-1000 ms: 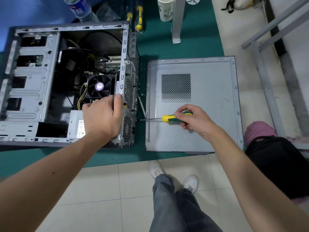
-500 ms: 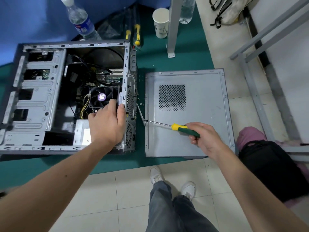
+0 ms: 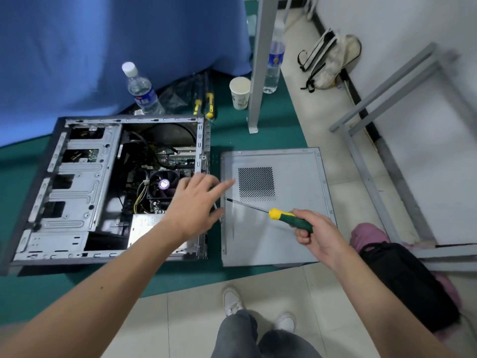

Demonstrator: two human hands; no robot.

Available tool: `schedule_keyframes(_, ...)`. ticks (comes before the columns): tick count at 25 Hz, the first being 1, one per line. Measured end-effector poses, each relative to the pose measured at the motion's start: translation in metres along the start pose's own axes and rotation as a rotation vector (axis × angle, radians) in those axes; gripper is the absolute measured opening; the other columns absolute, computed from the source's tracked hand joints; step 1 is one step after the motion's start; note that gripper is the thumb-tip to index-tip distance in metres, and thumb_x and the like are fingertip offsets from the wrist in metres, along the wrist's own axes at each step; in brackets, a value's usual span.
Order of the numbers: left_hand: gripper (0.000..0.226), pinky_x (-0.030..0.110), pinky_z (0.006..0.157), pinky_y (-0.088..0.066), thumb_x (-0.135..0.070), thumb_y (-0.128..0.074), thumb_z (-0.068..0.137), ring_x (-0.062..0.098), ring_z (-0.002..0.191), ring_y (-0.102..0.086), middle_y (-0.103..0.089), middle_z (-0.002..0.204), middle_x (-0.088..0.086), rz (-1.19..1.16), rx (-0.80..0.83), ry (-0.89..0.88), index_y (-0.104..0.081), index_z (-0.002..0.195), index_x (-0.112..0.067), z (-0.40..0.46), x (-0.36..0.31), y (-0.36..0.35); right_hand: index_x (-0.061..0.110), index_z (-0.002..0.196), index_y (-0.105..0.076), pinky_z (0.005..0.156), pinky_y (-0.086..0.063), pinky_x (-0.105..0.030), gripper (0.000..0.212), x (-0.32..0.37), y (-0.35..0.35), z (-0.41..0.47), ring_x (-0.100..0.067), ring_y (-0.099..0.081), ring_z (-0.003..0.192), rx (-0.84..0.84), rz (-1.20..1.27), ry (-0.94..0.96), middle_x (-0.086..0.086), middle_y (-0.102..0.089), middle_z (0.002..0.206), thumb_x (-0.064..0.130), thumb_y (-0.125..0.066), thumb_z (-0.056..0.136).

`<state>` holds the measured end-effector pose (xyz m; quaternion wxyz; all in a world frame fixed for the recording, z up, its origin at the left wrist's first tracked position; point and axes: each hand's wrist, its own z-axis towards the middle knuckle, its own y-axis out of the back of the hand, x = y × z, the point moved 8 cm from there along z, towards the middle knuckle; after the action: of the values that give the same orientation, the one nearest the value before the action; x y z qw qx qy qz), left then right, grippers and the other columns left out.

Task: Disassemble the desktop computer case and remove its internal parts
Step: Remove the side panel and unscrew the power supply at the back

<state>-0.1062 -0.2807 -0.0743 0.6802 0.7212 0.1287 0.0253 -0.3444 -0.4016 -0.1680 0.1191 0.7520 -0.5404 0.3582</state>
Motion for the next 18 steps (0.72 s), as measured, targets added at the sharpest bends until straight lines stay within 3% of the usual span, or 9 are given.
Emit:
schedule_keyframes(4,0.033,0.035,0.092,-0.046,-0.032,-0.051,0.101,0.019,0.107,-0.054,-0.064,0.112,-0.003,0.0,0.195,-0.084,-0.055,0.132,-0.025,0.017,-0.012,-0.006,0.006,0.077,-0.074,0.038,-0.029,-0.022,0.012,0.01,-0.004,-0.01,-0.014,-0.035,0.045,0.018,0.001,0.035,-0.015,-0.06,0.069,0.019,-0.074,0.076)
schedule_keyframes(6,0.02,0.036,0.083,-0.051,-0.018,-0.049,0.102,0.02,0.099,-0.058,-0.067,0.101,0.001,-0.008,0.222,-0.076,-0.065,0.115,-0.017,0.02,-0.013,-0.002,0.006,0.079,-0.074,0.039,-0.029,-0.022,0.016,0.009,-0.006,-0.016,-0.014,-0.035,0.046,0.022,-0.002,0.036,-0.015,-0.061,0.07,0.021,-0.076,0.073)
schedule_keyframes(8,0.019,0.036,0.079,-0.053,-0.018,-0.05,0.102,0.021,0.092,-0.063,-0.071,0.096,0.003,-0.081,0.191,-0.02,-0.069,0.105,-0.014,0.02,-0.009,0.005,0.004,0.083,-0.072,0.039,-0.03,-0.022,0.016,0.006,-0.006,-0.022,-0.014,-0.036,0.046,0.004,0.024,0.031,-0.016,-0.06,0.072,0.019,-0.074,0.079)
schedule_keyframes(12,0.019,0.026,0.071,-0.054,-0.035,-0.066,0.092,0.007,0.075,-0.068,-0.074,0.08,-0.01,-0.651,0.066,0.316,-0.076,0.09,-0.018,0.006,0.018,0.014,0.005,0.092,-0.068,0.041,-0.042,-0.02,0.019,-0.01,-0.009,-0.035,-0.012,-0.048,0.047,-0.098,0.171,-0.066,-0.012,-0.062,0.071,0.024,-0.067,0.088)
schedule_keyframes(15,0.027,0.022,0.059,-0.052,-0.04,-0.072,0.084,0.006,0.06,-0.066,-0.072,0.066,-0.006,-0.973,0.18,0.412,-0.072,0.075,-0.014,-0.006,0.008,-0.002,0.003,0.102,-0.067,0.055,-0.054,-0.025,0.026,-0.017,-0.048,-0.049,-0.017,-0.064,0.061,0.082,0.241,-0.139,-0.013,-0.066,0.078,0.017,-0.071,0.081)
schedule_keyframes(18,0.032,0.02,0.05,-0.047,-0.036,-0.068,0.088,0.012,0.055,-0.063,-0.071,0.062,0.003,-1.18,0.276,0.431,-0.07,0.072,-0.009,-0.013,-0.007,-0.015,0.005,0.097,-0.06,0.061,-0.053,-0.031,0.037,-0.01,-0.093,-0.055,-0.022,-0.06,0.064,0.225,0.07,-0.057,-0.012,-0.06,0.076,-0.006,-0.073,0.064)
